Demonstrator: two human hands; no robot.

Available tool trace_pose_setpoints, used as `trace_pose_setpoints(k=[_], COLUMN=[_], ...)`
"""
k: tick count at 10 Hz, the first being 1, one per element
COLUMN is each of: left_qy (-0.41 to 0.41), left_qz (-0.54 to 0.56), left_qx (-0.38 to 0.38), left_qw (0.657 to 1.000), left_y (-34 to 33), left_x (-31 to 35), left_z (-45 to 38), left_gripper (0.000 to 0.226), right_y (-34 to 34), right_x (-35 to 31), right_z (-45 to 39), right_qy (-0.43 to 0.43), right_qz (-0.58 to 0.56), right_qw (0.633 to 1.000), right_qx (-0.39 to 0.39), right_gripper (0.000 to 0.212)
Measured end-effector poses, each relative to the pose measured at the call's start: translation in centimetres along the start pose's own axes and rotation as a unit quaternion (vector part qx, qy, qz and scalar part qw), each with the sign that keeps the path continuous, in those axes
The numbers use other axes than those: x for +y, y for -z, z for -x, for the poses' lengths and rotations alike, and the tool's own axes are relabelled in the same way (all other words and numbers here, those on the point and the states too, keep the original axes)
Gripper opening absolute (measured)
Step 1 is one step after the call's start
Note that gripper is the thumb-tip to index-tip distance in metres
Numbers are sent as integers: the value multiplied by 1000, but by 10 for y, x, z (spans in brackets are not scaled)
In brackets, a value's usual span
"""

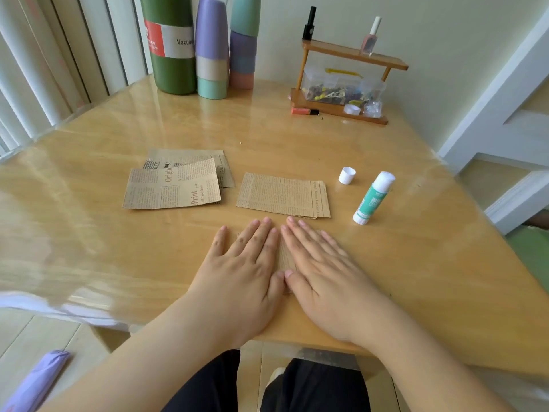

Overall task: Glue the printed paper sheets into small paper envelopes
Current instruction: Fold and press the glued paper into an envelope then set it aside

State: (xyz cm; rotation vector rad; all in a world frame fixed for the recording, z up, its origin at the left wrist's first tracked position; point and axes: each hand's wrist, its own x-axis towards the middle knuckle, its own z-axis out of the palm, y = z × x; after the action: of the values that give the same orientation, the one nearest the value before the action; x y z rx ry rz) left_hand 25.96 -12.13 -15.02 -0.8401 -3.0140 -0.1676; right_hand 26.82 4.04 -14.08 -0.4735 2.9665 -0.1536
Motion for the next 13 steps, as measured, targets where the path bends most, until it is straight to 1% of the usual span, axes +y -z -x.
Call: trace_pose_setpoints(k=[2,3,4,5,6,7,9,10,11,12,13], left_qy=[4,6,12,12,9,8,7,2,4,0,-19], left_qz=[7,21,53,58,49,22,7,1,24,57,60], left_qx=[-4,-3,5,11,-5,-11,-13,-11,-12,-11,-3], left_qw=[1000,1000,999,998,999,1000,1000,1000,1000,998,998], left_y=[0,2,8,12,8,2,1,-1,1,8,11], left_x=[1,-1,-3,-4,0,3,4,2,0,-2,-3], left_z=[-1,0,0,-2,-4,-4,-4,-4,-4,-5,-11], left_gripper=[83,82,83,84,82,81,86,91,88,83,81], right_y=[-1,3,14,19,12,3,2,1,3,14,17], right_x=[1,2,5,10,12,12,10,12,14,14,11], right_z=[0,-1,1,2,1,0,0,-1,0,2,2], right_qy=[0,6,1,-4,-24,-35,-40,-39,-30,-23,-8], right_qz=[-5,-48,-107,-83,-47,-10,-1,-4,-36,-82,-66], right_qw=[1000,999,994,996,999,999,999,999,999,996,998], right_qx=[6,6,26,32,7,10,15,17,18,13,11], right_gripper=[78,67,58,60,67,82,82,83,78,63,61])
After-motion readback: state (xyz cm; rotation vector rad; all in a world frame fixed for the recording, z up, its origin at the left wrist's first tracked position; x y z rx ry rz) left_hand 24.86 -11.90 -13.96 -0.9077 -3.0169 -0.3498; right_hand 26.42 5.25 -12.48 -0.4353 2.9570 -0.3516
